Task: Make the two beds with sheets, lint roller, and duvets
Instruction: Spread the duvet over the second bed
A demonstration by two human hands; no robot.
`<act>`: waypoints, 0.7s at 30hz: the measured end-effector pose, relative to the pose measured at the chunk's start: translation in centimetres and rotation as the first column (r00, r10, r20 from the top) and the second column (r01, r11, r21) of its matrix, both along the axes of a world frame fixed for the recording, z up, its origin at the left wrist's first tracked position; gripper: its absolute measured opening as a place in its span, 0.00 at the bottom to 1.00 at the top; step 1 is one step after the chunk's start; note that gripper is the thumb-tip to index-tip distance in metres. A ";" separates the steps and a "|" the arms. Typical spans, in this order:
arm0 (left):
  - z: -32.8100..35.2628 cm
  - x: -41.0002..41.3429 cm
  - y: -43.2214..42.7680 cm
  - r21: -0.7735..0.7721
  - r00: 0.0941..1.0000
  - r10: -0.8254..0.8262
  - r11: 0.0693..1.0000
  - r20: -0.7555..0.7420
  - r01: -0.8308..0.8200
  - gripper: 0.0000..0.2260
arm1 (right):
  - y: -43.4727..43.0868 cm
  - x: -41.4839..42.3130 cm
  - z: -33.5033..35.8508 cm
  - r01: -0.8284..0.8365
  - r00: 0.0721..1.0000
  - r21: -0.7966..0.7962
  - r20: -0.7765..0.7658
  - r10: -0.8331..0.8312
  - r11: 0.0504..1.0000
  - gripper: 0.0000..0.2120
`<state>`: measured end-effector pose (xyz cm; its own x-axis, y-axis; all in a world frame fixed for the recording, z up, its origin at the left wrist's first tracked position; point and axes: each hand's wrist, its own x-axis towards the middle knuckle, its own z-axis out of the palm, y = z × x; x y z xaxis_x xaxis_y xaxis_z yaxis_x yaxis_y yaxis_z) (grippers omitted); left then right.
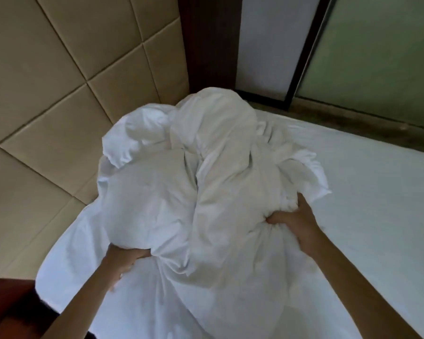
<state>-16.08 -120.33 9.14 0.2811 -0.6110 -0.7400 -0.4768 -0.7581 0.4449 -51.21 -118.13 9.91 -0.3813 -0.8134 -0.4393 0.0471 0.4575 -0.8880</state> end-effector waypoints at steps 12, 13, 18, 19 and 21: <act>8.1 -35.1 11.6 -0.396 0.714 -0.646 0.750 -0.270 0.529 0.42 | 27.1 -25.6 17.4 0.345 0.919 -0.171 -0.137 -0.369 0.923 0.31; 8.2 -37.4 12.7 -0.385 0.664 -0.683 0.726 -0.305 0.570 0.36 | 28.5 -28.2 17.3 0.358 0.909 -0.163 -0.163 -0.383 0.919 0.31; 3.4 -45.0 17.9 -0.260 0.687 -0.720 0.685 -0.100 0.681 0.39 | 32.9 -37.4 10.1 0.343 0.905 0.222 -0.336 -0.259 0.913 0.40; 3.2 -45.7 19.0 -0.250 0.678 -0.735 0.658 -0.010 0.710 0.37 | 33.8 -37.8 7.9 0.252 0.933 0.351 -0.336 -0.129 0.902 0.42; 2.8 -47.2 20.9 -0.212 0.600 -0.800 0.582 0.024 0.785 0.31 | 35.6 -37.3 3.8 0.028 0.960 0.552 -0.248 0.132 0.834 0.41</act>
<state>-63.32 -99.46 11.95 -0.4264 -0.6887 -0.5864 -0.8115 0.0049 0.5843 -88.53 -82.57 13.73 -0.5114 -0.4926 -0.7041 -0.1902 0.8639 -0.4663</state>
